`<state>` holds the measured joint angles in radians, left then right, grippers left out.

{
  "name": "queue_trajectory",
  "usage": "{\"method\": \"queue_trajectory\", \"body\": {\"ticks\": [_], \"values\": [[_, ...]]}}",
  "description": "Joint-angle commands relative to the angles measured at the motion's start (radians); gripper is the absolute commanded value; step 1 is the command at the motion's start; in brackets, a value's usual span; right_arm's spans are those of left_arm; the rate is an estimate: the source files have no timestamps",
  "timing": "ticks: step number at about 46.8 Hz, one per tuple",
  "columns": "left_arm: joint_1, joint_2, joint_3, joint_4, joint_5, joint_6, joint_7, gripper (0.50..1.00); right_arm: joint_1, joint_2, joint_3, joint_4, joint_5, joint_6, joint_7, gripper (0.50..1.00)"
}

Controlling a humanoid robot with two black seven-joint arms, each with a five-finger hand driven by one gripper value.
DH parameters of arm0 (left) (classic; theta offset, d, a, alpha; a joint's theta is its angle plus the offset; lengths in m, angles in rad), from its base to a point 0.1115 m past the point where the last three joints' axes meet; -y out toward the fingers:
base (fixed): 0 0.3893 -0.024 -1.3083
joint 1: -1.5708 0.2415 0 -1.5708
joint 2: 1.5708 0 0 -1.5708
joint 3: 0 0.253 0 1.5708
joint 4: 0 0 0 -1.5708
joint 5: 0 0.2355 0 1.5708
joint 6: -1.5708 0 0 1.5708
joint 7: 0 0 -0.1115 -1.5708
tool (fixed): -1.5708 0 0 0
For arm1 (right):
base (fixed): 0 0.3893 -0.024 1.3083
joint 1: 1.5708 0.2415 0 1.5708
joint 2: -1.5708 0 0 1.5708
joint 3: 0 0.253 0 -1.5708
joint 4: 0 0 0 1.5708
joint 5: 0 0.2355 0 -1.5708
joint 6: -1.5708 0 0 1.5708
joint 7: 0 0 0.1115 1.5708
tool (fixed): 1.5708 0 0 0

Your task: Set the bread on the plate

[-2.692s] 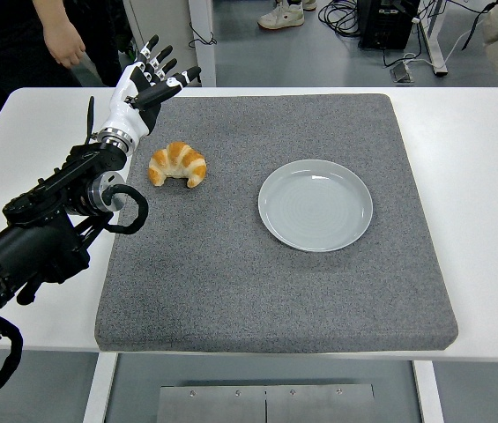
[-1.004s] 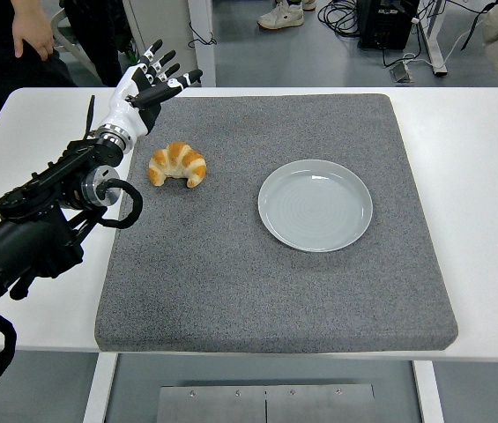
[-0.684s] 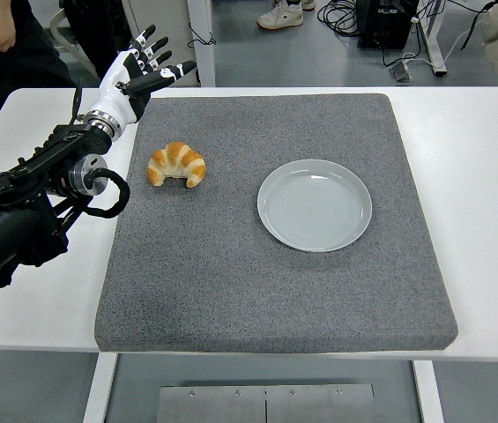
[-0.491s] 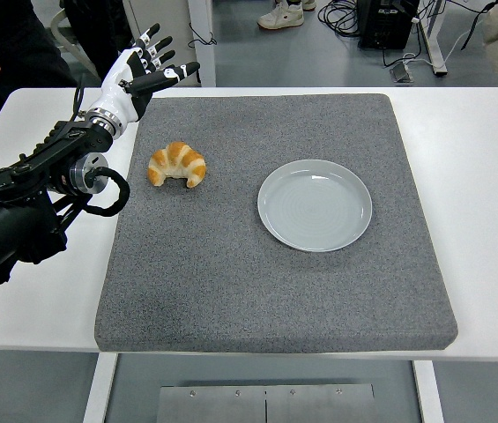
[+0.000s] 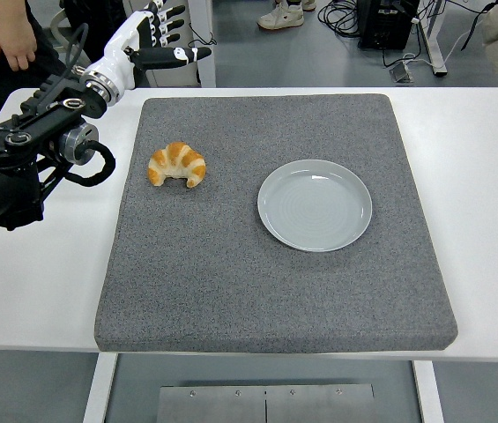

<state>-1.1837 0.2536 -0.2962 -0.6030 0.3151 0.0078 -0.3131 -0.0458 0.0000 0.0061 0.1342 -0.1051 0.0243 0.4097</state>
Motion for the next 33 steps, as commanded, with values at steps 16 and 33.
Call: {"method": "queue_trajectory", "body": {"ticks": [16, 33], "values": [[-0.065, 0.098, 0.278, -0.087, 0.166, -0.006, 0.055, 0.966, 0.000, 0.000, 0.000, 0.001, -0.001, 0.000, 0.000, 1.000], [-0.102, 0.234, 0.401, -0.262, 0.467, -0.005, 0.042, 0.966, 0.001, 0.000, 0.000, 0.002, 0.001, 0.000, 0.000, 1.000]]}}
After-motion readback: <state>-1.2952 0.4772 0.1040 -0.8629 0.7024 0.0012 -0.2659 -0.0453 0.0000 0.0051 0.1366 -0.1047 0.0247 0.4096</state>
